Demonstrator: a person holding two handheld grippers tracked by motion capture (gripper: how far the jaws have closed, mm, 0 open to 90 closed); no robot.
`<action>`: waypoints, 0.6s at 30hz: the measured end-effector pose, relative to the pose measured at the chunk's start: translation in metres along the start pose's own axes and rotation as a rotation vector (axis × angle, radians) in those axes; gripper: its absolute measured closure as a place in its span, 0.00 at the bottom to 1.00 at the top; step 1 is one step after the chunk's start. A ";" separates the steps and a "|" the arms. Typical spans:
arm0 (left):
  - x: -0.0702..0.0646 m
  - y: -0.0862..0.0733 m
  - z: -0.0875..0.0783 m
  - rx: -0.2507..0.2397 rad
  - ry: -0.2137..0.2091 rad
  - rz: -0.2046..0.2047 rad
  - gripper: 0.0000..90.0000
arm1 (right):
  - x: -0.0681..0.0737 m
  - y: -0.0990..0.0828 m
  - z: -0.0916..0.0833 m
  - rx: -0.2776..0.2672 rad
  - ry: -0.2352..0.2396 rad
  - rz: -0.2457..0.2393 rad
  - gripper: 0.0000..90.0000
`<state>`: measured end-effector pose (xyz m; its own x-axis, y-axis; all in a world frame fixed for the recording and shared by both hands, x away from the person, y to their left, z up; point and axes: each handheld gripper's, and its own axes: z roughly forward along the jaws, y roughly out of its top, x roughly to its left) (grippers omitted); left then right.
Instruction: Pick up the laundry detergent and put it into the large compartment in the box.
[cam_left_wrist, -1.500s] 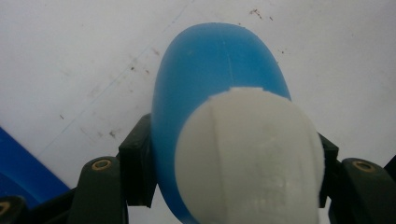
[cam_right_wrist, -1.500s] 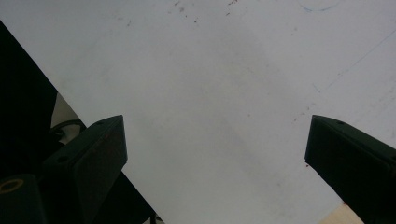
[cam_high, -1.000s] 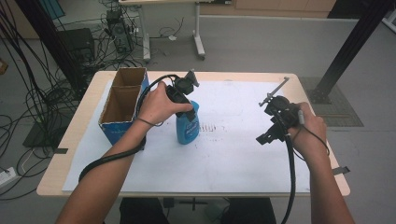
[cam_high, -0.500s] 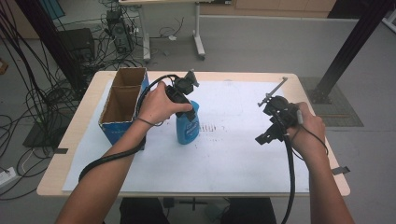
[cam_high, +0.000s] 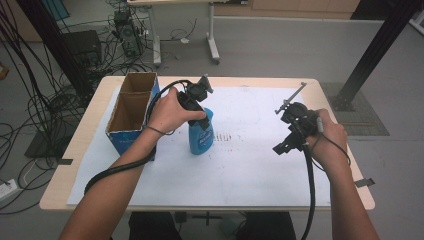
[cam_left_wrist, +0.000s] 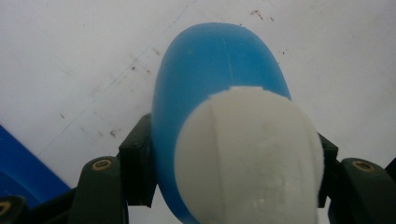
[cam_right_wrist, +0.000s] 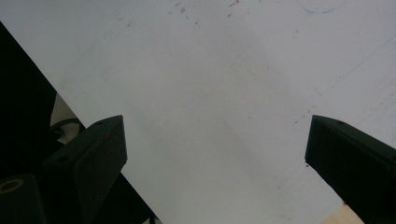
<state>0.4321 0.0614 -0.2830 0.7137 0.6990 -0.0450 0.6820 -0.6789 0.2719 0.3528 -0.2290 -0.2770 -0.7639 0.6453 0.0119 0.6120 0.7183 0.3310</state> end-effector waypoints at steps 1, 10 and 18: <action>0.000 0.000 0.000 -0.001 0.000 -0.001 0.42 | 0.000 0.000 0.000 -0.001 0.003 -0.001 0.06; 0.000 0.000 0.000 0.004 0.002 0.000 0.42 | -0.001 -0.001 -0.001 -0.006 0.002 0.004 0.06; 0.000 0.000 0.000 0.003 0.002 0.001 0.42 | -0.001 -0.002 -0.001 -0.004 -0.001 -0.002 0.06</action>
<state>0.4320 0.0614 -0.2829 0.7144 0.6984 -0.0430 0.6815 -0.6806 0.2690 0.3521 -0.2307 -0.2770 -0.7652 0.6437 0.0105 0.6093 0.7188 0.3346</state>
